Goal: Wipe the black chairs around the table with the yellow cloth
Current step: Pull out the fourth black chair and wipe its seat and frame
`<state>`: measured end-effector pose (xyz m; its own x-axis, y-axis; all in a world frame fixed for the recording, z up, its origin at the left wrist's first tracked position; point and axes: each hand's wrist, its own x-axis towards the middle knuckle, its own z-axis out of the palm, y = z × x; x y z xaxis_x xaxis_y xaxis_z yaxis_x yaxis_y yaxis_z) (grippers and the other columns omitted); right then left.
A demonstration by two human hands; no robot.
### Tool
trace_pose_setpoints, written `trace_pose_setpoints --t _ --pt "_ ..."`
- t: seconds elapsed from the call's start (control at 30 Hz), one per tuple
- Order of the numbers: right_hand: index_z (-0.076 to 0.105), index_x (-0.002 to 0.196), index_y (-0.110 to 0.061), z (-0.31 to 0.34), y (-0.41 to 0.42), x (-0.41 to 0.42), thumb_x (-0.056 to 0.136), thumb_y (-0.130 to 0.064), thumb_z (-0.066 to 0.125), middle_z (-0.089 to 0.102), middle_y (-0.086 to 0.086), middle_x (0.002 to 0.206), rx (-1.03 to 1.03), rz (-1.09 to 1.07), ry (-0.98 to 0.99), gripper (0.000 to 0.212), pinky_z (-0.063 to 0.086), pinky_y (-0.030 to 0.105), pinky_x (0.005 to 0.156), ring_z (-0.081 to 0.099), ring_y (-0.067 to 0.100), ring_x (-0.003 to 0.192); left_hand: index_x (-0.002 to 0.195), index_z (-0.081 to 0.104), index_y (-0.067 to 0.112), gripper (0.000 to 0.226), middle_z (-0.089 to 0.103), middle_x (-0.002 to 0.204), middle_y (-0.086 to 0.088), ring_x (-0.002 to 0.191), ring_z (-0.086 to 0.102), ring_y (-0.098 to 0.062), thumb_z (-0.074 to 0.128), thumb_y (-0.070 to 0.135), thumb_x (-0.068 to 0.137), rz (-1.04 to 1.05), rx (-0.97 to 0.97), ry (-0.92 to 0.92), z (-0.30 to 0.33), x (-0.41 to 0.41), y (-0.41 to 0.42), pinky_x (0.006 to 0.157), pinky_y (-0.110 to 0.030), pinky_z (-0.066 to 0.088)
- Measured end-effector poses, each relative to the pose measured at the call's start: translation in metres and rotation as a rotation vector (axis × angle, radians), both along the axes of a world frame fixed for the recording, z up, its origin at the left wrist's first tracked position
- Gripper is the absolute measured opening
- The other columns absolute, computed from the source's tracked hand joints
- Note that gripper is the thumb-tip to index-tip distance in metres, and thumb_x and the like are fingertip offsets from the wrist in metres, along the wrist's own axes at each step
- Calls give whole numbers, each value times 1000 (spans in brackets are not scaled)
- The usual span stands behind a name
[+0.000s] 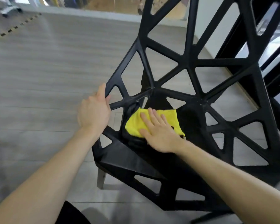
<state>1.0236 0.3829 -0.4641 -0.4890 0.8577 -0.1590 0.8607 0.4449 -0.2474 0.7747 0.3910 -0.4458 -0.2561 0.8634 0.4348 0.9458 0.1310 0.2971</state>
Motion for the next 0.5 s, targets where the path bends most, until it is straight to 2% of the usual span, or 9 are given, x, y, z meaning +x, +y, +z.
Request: trace_pose_setpoints --t 0.07,0.13,0.23,0.3,0.37,0.43,0.5 --pt "-9 168 -40 14 -70 24 111 -61 22 -26 -8 173 -72 175 60 68 -15 37 131 -29 7 158 150 48 16 40 72 94 -28 80 66 -54 52 28 112 9 -10 -23 3 3 -7 62 -50 46" --pt "-8 166 -48 19 -88 43 109 -67 18 -25 -17 172 -85 241 58 66 -17 33 129 -29 1 156 152 50 15 42 72 89 -29 77 67 -53 53 28 112 21 3 -24 4 8 -19 60 -47 43" --pt "-4 169 -40 2 -10 36 102 -71 4 -18 -5 176 55 83 -37 74 -5 46 133 -20 15 162 151 51 14 41 71 83 -25 70 67 -49 52 30 112 34 20 -19 -2 14 -33 56 -43 39" --pt "0 171 -29 -10 56 13 107 -64 9 -14 7 178 102 -179 -32 73 -2 55 132 -15 25 164 149 51 14 40 70 79 -22 66 63 -46 52 30 112 35 27 -23 -3 13 -33 55 -42 40" --pt "7 170 -19 -19 89 -11 108 -56 11 -10 16 177 153 -344 -39 72 -4 57 132 -13 32 164 148 52 13 39 69 78 -21 63 58 -43 53 29 112 60 38 -23 -3 13 -34 54 -41 38" --pt "18 168 -15 -22 82 -20 110 -53 15 3 16 177 206 -346 -16 70 0 58 132 -4 34 164 147 53 12 39 69 77 -22 64 61 -46 55 27 111 56 35 -11 1 14 -35 54 -40 36" --pt "16 170 -19 -19 51 -4 112 -51 20 6 9 178 126 -244 31 67 5 58 131 -1 28 165 147 53 10 40 69 77 -24 66 64 -48 56 26 111 42 40 -11 2 15 -37 54 -40 36"
